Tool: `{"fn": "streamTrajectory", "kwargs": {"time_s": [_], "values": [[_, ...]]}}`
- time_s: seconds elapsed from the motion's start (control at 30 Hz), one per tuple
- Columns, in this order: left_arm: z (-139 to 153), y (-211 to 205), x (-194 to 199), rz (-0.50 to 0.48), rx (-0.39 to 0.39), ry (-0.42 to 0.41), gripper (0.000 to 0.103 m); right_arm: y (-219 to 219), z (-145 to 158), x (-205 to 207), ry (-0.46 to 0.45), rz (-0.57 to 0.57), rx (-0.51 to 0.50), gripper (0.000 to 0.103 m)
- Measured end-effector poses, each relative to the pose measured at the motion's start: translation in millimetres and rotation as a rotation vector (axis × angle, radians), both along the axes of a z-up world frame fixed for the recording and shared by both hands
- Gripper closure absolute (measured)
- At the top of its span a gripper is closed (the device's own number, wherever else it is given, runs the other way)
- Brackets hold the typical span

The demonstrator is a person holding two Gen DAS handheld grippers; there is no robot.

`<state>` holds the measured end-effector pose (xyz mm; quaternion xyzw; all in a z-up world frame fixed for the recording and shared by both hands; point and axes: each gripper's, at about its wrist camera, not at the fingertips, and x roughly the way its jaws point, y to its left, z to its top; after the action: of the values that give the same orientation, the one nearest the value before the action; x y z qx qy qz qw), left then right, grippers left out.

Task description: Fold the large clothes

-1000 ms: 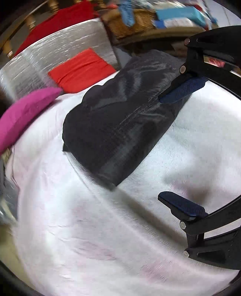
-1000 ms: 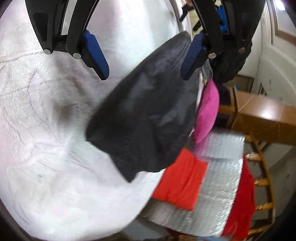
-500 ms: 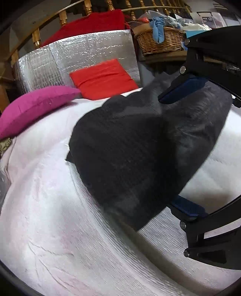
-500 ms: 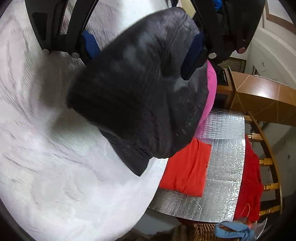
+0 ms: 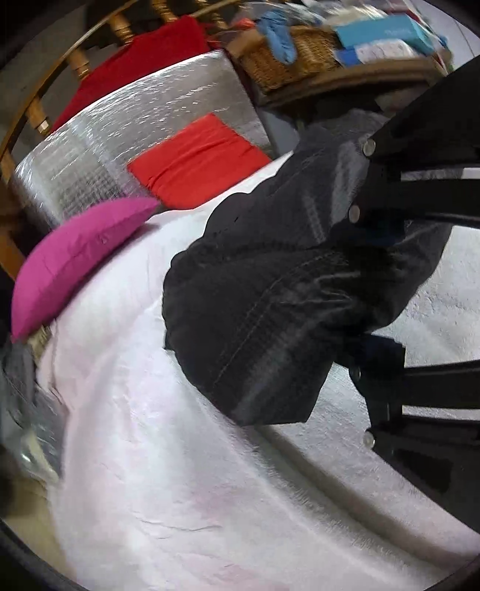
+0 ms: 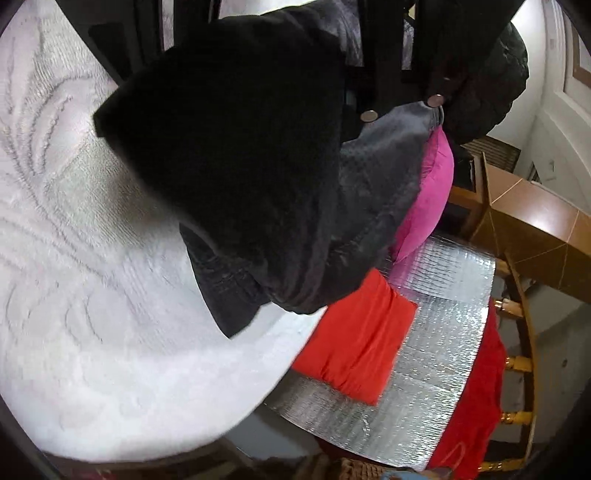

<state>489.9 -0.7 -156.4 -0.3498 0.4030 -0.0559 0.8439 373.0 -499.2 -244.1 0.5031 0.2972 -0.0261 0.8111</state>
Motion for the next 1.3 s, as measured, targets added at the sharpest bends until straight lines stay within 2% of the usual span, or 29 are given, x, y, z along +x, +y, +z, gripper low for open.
{"fn": "streamTrajectory", "kwargs": {"time_s": [0.23,0.37,0.43,0.57,0.7,0.77,0.8,0.83,0.9,0.97,1.03,1.13,1.23,1.3], "values": [[15.5,6.3,-18.4,-0.020,0.016,0.003,0.075,15.3,29.2,-30.2,-0.022,0.007,-0.076,0.069],[23.9,12.3,-56.8,-0.068,0.038,0.005,0.075,20.2,39.0,-63.9,-0.008,0.040,-0.110,0.069],[25.4,14.1,-81.5,-0.088,0.042,0.004,0.075,20.8,38.6,-81.6,0.004,0.063,-0.115,0.069],[19.1,11.1,-125.6,-0.109,0.103,0.004,0.075,23.6,31.1,-121.9,0.040,0.104,-0.120,0.069],[5.0,14.3,-163.0,-0.113,0.124,0.019,0.072,24.2,16.1,-160.2,0.071,0.111,-0.079,0.069],[-1.9,17.0,-170.3,-0.113,0.126,0.056,0.066,23.3,7.6,-169.5,0.105,0.105,-0.041,0.064],[-3.6,19.1,-171.4,-0.116,0.116,0.078,0.063,23.3,5.6,-173.3,0.128,0.099,-0.037,0.055],[-2.4,21.5,-174.5,-0.123,0.115,0.094,0.060,23.3,5.1,-176.3,0.173,0.091,-0.040,0.036],[4.6,25.1,-180.9,-0.148,0.123,0.108,0.058,23.9,7.8,-182.8,0.224,0.094,-0.024,0.034],[17.7,30.5,-197.3,-0.191,0.166,0.092,0.056,24.1,16.4,-193.5,0.221,0.130,-0.024,0.033],[30.3,32.9,-209.8,-0.233,0.234,0.079,0.050,25.6,31.4,-204.2,0.253,0.152,-0.100,0.033],[58.4,43.5,-222.1,-0.253,0.320,0.006,0.048,27.9,59.6,-221.1,0.277,0.217,-0.251,0.033],[85.4,43.2,-208.3,-0.232,0.382,-0.061,0.034,30.6,97.6,-226.9,0.230,0.232,-0.396,0.033],[100.2,34.1,-187.9,-0.220,0.411,-0.109,0.034,31.3,122.4,-217.5,0.155,0.247,-0.440,0.033]]}}
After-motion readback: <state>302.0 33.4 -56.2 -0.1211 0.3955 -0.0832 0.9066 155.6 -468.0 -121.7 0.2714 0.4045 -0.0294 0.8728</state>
